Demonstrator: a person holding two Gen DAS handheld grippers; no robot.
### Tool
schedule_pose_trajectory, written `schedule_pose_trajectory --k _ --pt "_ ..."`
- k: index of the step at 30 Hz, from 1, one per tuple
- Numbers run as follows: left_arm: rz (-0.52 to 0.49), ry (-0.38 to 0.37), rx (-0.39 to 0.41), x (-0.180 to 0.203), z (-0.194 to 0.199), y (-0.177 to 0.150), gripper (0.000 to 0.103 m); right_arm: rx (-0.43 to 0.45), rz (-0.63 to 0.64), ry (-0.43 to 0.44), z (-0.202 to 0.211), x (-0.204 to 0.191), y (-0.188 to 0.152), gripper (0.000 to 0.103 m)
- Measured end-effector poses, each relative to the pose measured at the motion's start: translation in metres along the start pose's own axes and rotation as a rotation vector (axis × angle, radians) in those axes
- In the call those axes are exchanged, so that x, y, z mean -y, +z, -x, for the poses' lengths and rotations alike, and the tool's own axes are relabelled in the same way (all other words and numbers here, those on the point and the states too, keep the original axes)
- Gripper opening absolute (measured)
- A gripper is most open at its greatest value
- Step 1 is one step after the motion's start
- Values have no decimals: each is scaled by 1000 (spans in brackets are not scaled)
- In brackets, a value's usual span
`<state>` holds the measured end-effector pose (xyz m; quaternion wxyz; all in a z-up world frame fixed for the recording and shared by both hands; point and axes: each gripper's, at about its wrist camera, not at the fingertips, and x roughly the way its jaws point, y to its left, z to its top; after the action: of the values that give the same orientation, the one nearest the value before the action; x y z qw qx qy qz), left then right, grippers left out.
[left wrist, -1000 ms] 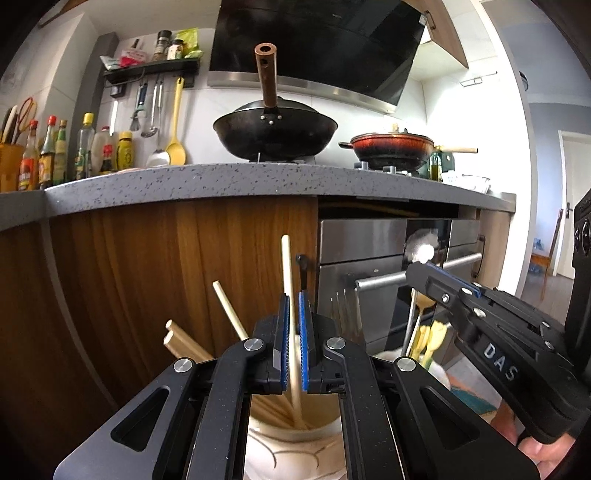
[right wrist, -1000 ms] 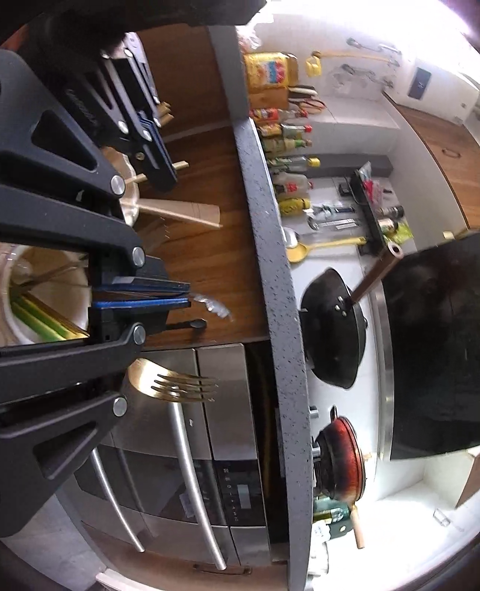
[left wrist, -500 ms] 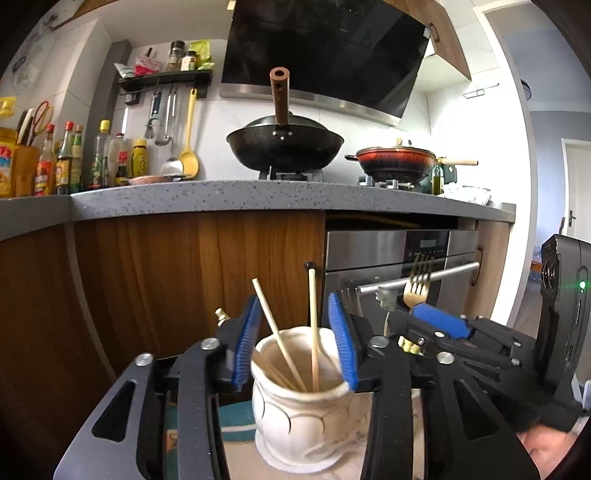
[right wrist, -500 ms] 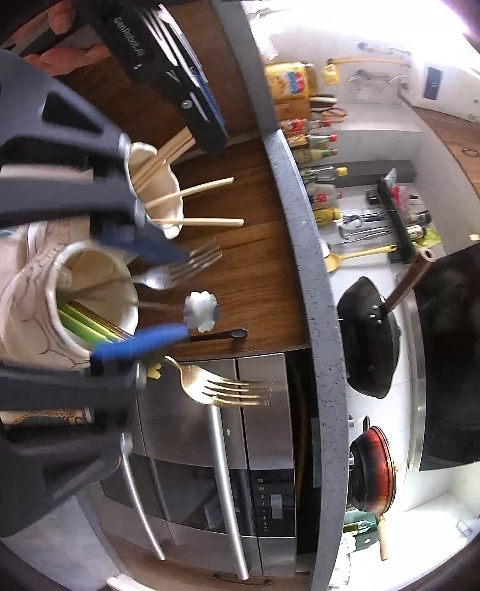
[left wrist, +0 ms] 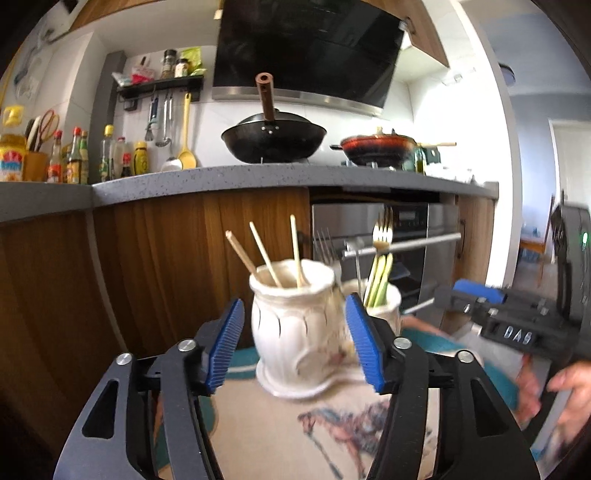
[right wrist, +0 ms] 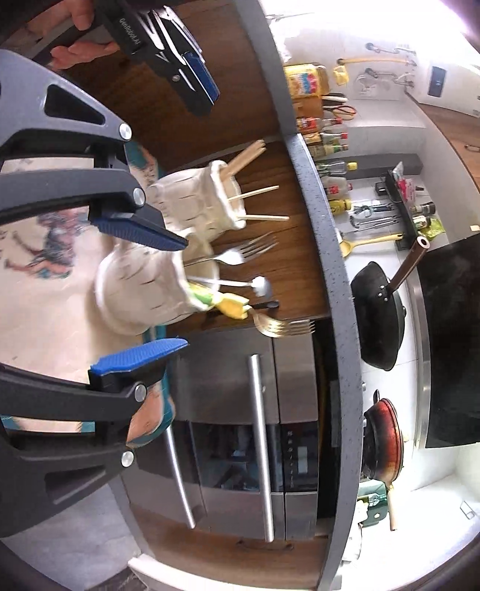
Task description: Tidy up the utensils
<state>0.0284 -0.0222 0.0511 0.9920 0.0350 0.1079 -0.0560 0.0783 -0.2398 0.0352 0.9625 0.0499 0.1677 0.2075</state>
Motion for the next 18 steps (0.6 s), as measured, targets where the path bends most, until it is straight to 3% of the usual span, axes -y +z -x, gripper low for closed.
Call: schedule_pose_trajectory --k 3,7,13,18 --pt "-1 4 -8 1 2 -14 79 2 40 -30 4 -4 -10 60" --pt "12 45 -8 -1 1 -28 90 30 61 -44 7 -9 -15 75" --pt "69 76 -27 -14 -2 -39 93 107 152 -78 11 -24 -20 88" --pt "107 116 -47 -24 -5 -40 95 71 204 -76 2 -32 -25 93"
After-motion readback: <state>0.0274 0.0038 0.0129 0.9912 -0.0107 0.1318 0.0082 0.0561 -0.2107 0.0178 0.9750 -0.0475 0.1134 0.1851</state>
